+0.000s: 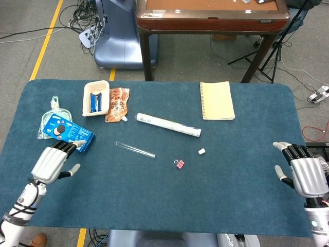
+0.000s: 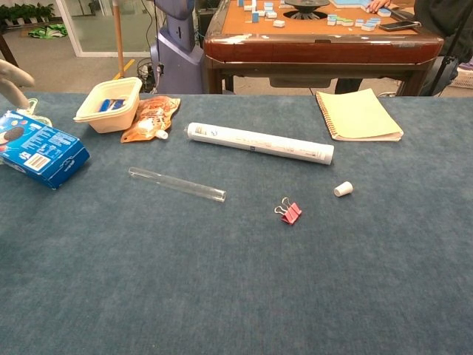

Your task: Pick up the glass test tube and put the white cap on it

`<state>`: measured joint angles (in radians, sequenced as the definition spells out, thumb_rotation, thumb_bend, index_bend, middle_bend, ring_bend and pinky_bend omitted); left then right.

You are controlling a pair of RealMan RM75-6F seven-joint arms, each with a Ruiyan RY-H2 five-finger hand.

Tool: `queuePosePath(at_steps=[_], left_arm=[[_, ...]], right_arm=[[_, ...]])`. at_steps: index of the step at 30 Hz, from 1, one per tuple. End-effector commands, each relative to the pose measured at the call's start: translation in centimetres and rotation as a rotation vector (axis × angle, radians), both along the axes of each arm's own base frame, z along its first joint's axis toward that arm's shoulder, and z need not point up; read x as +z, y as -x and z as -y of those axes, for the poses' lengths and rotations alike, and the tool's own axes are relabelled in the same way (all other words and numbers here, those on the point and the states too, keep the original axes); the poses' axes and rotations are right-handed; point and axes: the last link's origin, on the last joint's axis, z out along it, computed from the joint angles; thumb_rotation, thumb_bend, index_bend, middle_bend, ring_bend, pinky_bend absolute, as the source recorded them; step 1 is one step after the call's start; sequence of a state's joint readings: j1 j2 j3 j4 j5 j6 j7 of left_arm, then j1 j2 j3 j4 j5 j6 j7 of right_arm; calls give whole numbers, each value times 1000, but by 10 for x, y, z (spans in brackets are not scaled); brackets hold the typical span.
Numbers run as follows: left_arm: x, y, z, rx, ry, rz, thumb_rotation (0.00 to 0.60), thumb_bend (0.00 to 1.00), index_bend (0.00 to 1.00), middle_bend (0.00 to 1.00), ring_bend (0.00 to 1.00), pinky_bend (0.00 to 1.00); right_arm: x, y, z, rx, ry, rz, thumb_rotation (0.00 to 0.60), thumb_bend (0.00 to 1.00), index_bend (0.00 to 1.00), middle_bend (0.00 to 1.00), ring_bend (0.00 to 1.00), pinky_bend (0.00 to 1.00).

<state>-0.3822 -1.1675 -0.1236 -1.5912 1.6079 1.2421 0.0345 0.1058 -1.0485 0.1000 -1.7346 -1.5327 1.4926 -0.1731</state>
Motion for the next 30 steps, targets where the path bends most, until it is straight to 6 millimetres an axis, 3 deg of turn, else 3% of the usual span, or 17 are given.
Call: queuePosePath(at_steps=[1, 5, 13, 19, 30], left_arm=[[-24, -23, -24, -36, 90, -15, 600, 257, 220, 489, 517, 555], [-44, -38, -45, -46, 159, -47, 600, 257, 233, 655, 691, 805], [-85, -64, -76, -51, 244, -100, 600, 256, 278, 873, 904, 991], [-111, -77, -94, -47, 263, -162, 600, 256, 323, 966, 996, 1000], [-152, -102, -116, 3, 304, -207, 600, 257, 371, 1000, 1000, 1000]], right_arm=[[-1, -1, 1, 0, -6, -2, 600, 332, 268, 286, 263, 291], [-1, -1, 3, -5, -13, -7, 600, 332, 268, 286, 263, 291], [-1, -1, 7, -11, -23, -13, 600, 332, 268, 286, 263, 291], [-2, 0, 9, -22, -35, -15, 600, 331, 268, 286, 263, 294], [-3, 4, 12, -36, -49, -12, 600, 332, 268, 286, 264, 295]])
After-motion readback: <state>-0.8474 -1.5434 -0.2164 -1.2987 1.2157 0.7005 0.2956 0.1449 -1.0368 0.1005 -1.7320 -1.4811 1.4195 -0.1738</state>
